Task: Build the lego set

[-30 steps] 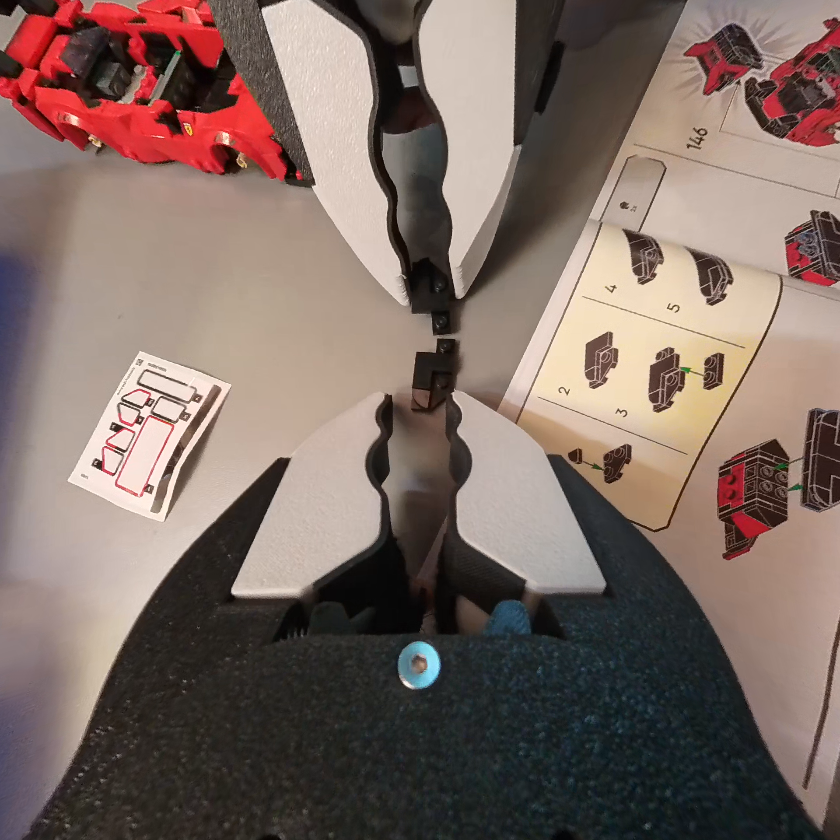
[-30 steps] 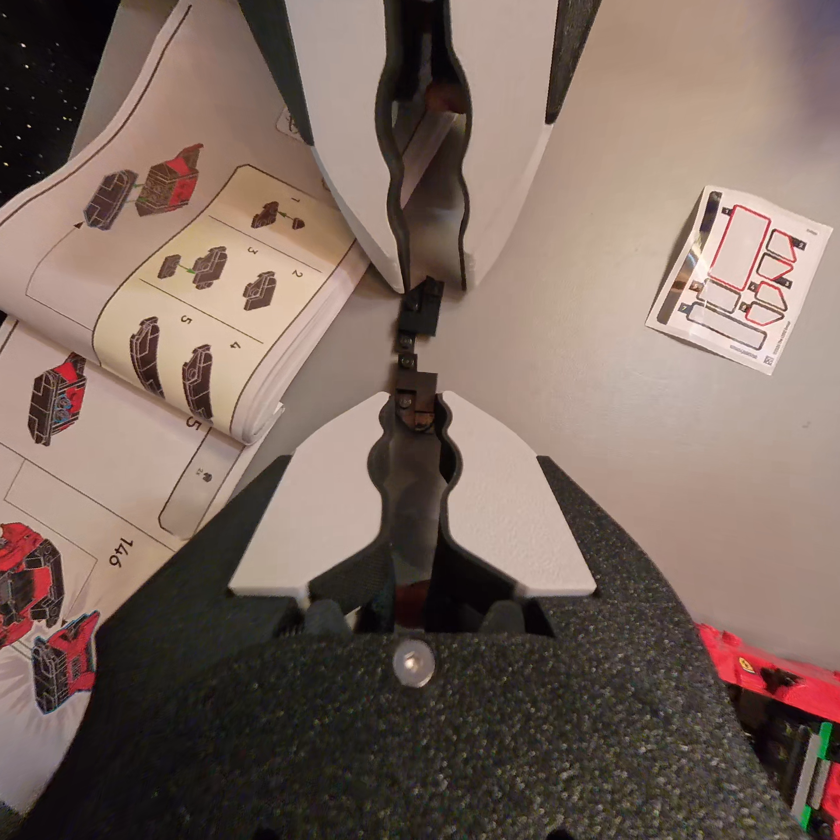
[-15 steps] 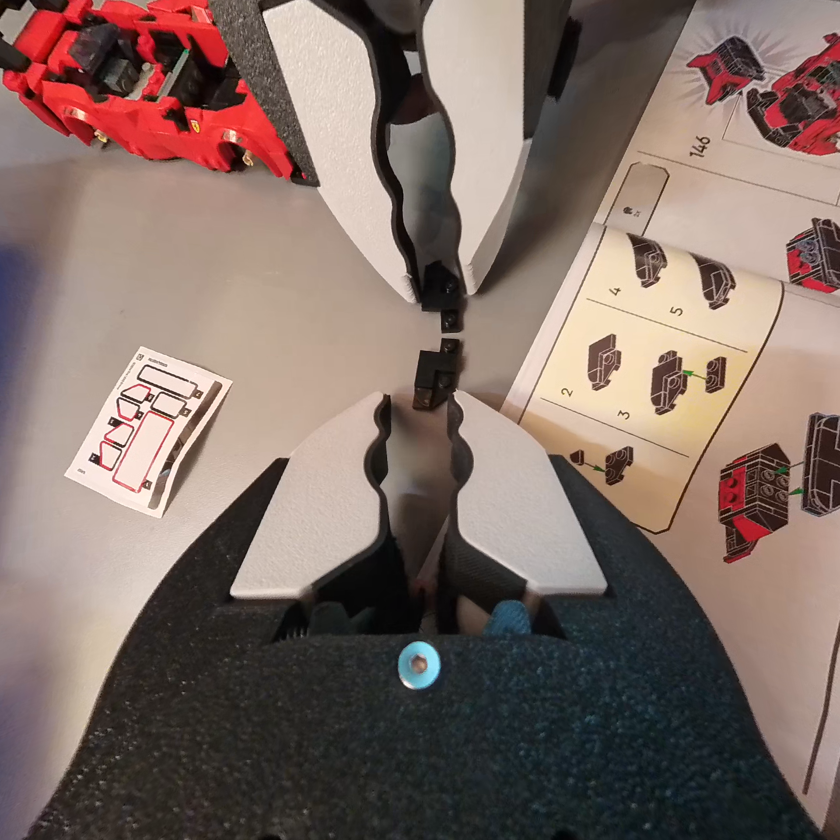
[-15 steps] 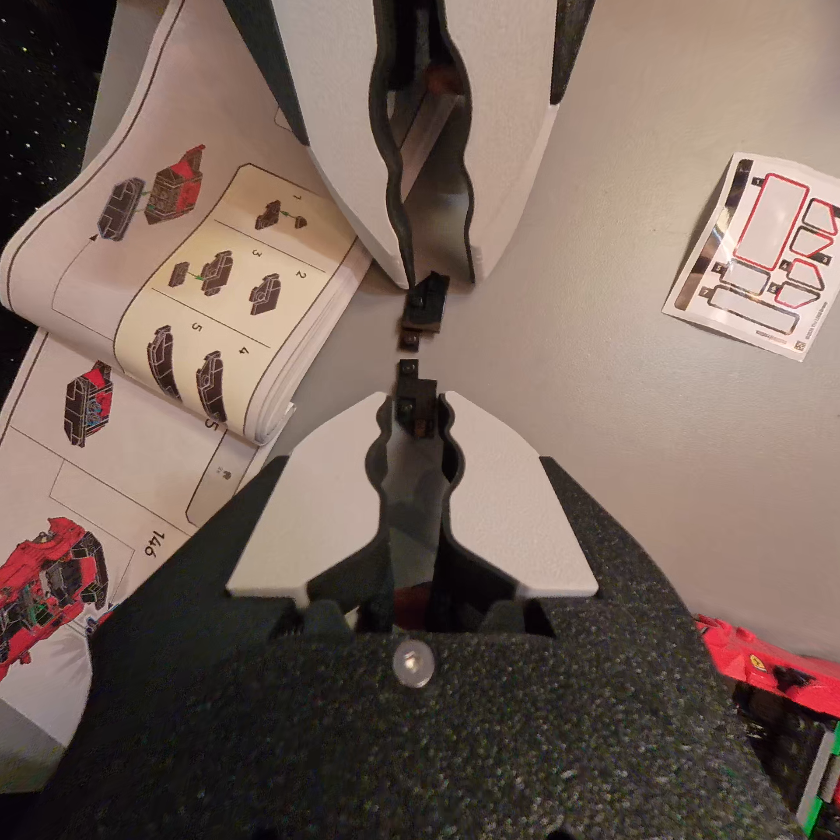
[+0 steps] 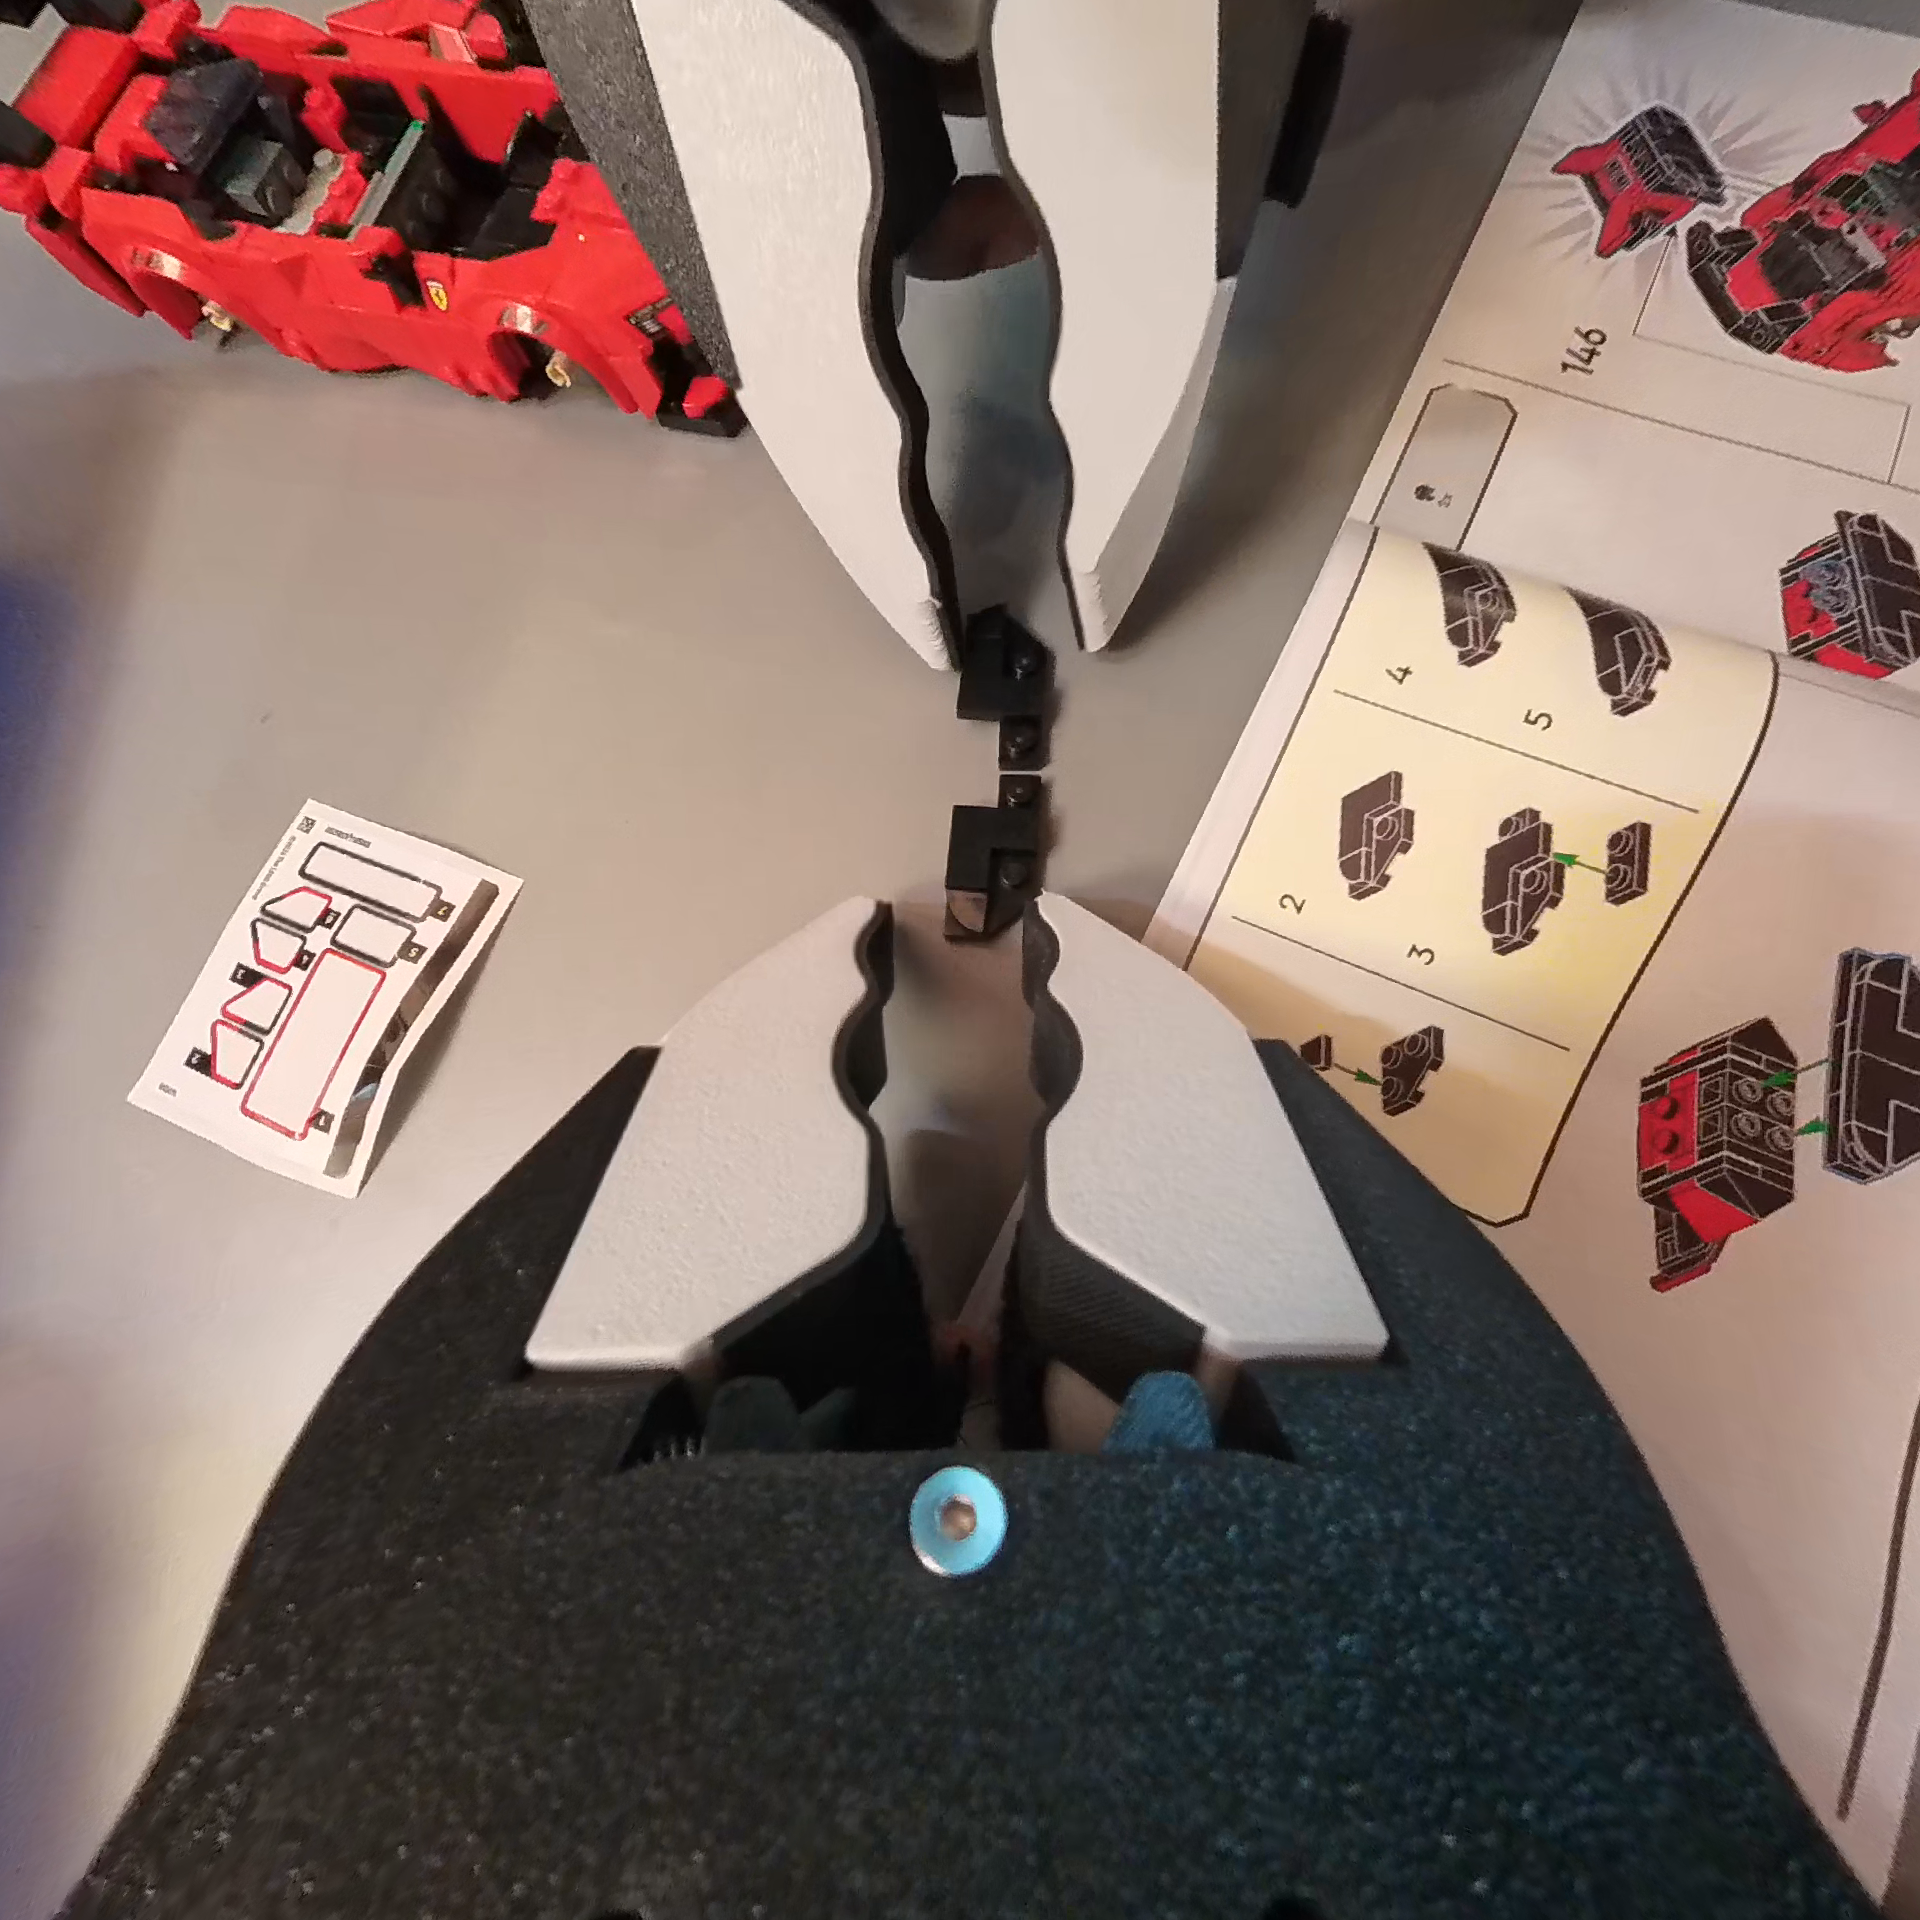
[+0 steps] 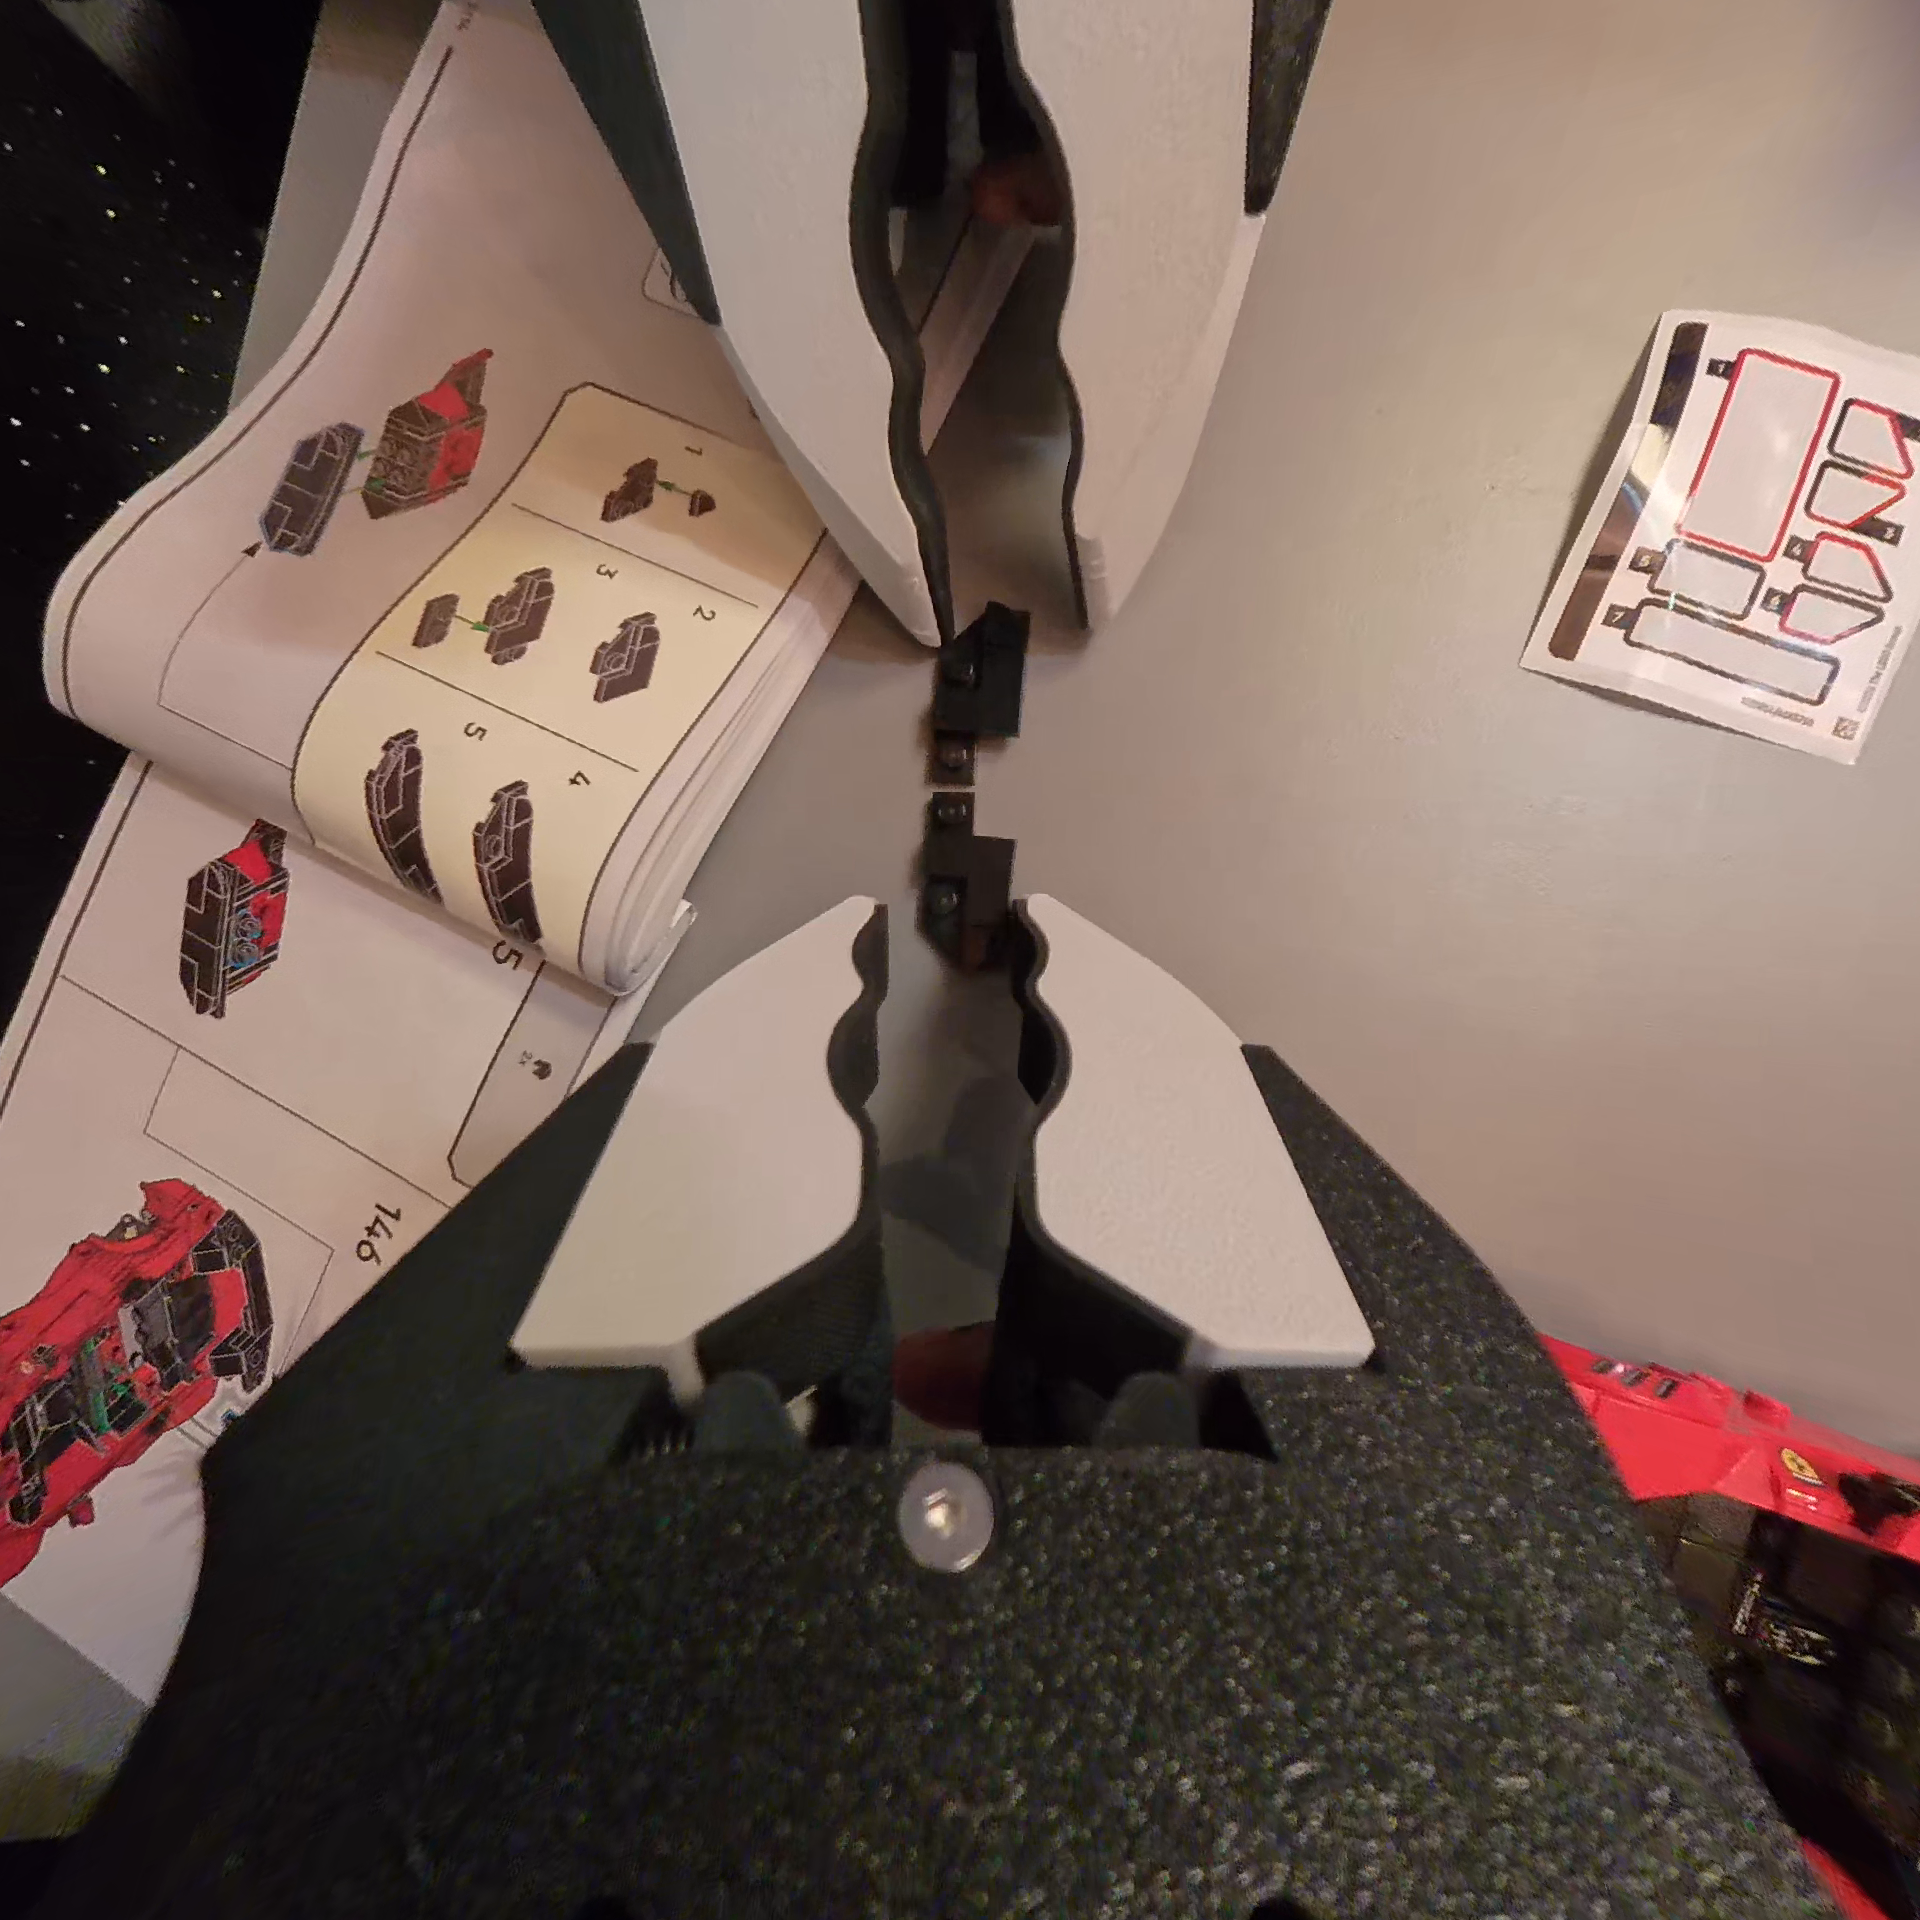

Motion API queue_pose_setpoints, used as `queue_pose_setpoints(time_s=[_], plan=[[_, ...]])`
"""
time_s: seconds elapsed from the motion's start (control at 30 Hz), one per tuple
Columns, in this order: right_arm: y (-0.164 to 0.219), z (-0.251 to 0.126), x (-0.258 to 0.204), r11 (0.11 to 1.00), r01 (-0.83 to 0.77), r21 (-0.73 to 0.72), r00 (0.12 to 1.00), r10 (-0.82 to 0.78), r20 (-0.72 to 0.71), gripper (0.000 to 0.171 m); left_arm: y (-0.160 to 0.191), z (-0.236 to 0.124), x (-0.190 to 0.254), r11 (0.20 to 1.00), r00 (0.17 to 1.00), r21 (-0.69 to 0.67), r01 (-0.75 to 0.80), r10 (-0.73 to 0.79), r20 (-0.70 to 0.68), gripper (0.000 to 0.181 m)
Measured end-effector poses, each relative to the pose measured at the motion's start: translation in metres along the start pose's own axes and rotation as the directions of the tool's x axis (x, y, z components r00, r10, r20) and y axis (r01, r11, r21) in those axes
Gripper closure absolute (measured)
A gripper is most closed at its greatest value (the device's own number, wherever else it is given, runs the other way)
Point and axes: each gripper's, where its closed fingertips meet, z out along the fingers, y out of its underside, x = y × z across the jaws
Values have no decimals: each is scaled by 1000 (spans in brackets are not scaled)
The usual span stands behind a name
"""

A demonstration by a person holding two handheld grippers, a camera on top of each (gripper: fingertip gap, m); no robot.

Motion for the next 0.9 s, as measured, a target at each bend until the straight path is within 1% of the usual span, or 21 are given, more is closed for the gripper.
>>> queue_pose_setpoints(time_s=[0.4,0.9], plan=[[2,0,0,999,43,-23,999,-42,19,156,-2,2,2,1000,1000,10,-16,16,-24,162],[3,-2,2,998,55,-28,998,-54,15,156,-3,3,3,999,999,8,-31,32,-36,165]])
